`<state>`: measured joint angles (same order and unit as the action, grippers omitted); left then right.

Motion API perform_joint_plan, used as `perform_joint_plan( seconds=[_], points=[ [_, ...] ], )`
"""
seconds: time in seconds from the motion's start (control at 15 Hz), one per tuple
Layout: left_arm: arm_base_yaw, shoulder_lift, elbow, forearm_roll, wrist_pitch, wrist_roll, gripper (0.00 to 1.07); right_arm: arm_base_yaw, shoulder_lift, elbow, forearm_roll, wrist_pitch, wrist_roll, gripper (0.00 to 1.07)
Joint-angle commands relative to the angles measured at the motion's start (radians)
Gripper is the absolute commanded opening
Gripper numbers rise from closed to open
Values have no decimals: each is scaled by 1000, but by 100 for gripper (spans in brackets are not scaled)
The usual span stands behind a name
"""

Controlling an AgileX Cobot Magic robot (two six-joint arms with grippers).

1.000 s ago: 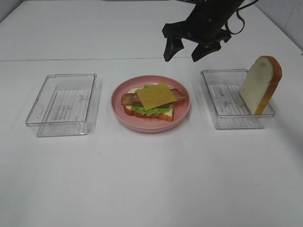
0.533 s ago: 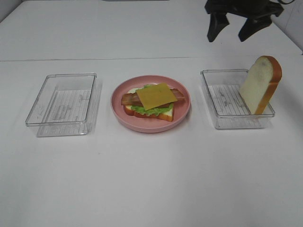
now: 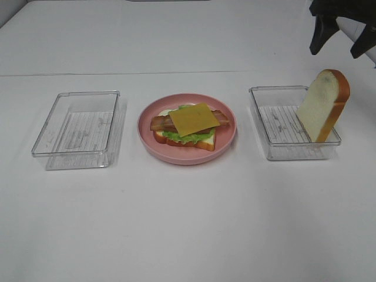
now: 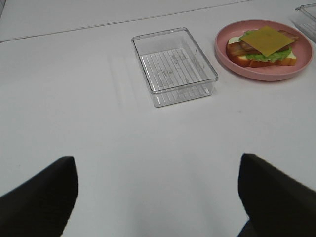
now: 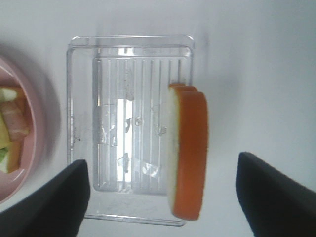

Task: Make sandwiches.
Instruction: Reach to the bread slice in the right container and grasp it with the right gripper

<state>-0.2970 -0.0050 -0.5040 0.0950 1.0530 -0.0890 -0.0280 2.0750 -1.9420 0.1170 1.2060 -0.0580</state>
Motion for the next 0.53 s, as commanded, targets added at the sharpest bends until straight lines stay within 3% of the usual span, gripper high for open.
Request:
perform_joint_plan(
  seconds=[0.07, 0.53],
  points=[
    [-1, -23, 4, 1, -6, -3, 83, -42, 19, -5, 11, 52, -26, 78],
    [-1, -23, 4, 1, -6, -3, 83, -42, 96, -5, 11, 50, -46, 78]
  ],
)
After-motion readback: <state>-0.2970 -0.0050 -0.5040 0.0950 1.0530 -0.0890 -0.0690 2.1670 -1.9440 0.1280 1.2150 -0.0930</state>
